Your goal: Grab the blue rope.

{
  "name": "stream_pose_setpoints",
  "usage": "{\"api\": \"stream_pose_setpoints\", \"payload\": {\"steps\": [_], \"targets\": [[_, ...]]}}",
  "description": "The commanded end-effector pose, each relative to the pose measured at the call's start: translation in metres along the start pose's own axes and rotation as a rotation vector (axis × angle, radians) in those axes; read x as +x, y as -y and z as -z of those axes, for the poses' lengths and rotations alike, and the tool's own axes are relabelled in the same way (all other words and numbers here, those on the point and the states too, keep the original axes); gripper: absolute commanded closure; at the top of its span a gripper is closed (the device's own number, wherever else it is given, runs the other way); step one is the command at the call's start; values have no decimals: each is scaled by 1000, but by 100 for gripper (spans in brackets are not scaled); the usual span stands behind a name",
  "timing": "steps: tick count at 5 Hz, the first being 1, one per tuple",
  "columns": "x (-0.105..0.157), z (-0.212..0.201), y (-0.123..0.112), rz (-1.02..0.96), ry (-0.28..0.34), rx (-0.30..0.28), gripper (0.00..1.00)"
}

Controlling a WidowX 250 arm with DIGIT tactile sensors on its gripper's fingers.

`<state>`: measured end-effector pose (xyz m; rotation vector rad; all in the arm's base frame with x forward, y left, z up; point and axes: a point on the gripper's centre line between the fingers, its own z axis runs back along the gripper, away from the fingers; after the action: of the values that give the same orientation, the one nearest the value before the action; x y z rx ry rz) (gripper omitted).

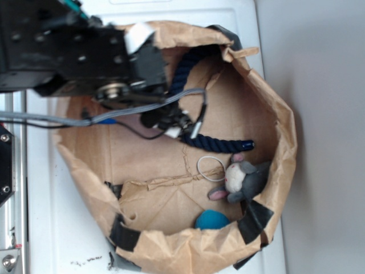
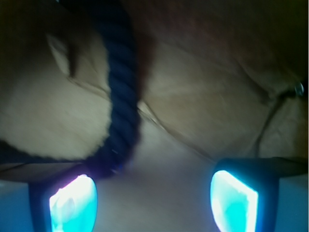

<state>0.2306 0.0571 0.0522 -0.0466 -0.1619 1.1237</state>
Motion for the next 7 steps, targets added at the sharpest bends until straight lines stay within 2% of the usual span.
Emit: {"api": "stream_pose_setpoints", "payload": {"steps": [1, 2, 3, 4, 5, 7], "targets": [[10, 13, 20, -86, 83, 27, 0], [10, 21, 38, -124, 103, 52, 0], [8, 28, 45, -128, 122, 57, 0], [8, 28, 48, -125, 132, 35, 84], [9, 29, 52, -131, 137, 36, 100], [10, 31, 48, -119, 159, 8, 100]]}}
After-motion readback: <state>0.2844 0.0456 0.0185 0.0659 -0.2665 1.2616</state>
